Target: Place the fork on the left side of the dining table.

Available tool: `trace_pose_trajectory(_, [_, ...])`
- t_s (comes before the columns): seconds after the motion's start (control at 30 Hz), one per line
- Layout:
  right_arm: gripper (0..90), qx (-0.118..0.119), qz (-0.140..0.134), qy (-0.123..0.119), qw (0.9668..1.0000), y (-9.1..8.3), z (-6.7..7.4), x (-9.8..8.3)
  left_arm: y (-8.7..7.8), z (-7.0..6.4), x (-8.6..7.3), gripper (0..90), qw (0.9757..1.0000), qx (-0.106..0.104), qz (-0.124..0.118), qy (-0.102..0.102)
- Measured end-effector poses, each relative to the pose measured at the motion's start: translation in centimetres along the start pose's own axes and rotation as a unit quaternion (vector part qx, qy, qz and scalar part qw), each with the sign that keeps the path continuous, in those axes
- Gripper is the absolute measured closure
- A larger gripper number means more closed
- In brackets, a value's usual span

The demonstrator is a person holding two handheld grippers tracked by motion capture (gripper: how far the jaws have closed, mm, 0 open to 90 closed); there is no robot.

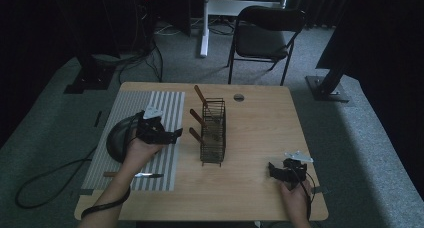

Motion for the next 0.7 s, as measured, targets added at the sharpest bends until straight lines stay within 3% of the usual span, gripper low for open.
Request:
trace_pose_trajectory(0.17, [12.4,0.000,0.000,0.000,1.0000,0.0,0.0,0.0,-0.1,0.1,1.2,4.1,1.0000,0.004,0.001,0.003])
trace_pose_trajectory(0.6, [12.4,0.000,0.000,0.000,1.0000,0.0,0.0,0.0,0.1,-1.3,5.0,6.6,0.9995,-0.026,-0.015,-0.005])
trace_pose_trajectory(0.7, [12.4,0.000,0.000,0.000,1.0000,0.0,0.0,0.0,0.6,-2.0,5.5,13.8,0.9993,-0.036,-0.013,0.000])
Point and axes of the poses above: each handheld gripper's, and its own axes: y roughly forward along the jaws, x roughly out of its top, z roughly to its left, the point moved 5 cm from there along y, roughly forward along the jaws, and after that the axes turned 11 degrees about z, right-handed, at the moved point
